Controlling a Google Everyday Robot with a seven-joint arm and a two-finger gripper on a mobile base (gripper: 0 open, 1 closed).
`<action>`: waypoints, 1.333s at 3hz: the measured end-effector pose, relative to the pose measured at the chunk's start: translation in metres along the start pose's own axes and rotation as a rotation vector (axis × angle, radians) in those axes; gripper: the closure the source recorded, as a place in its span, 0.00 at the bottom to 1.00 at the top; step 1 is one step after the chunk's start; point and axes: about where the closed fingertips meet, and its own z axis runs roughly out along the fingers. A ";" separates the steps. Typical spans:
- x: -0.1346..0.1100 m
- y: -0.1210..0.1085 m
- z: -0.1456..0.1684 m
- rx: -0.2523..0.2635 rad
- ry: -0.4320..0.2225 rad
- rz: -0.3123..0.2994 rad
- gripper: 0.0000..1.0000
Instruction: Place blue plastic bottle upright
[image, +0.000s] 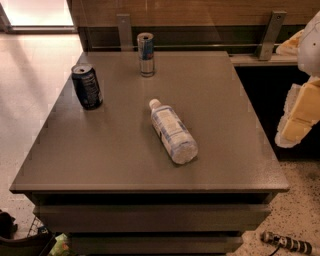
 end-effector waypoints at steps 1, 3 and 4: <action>0.000 0.000 0.000 0.000 0.000 0.000 0.00; -0.056 -0.009 0.024 -0.085 -0.038 0.046 0.00; -0.096 -0.001 0.050 -0.138 0.038 0.156 0.00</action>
Offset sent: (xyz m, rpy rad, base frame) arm 0.0343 0.0424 -0.0068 0.0549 0.0529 0.0112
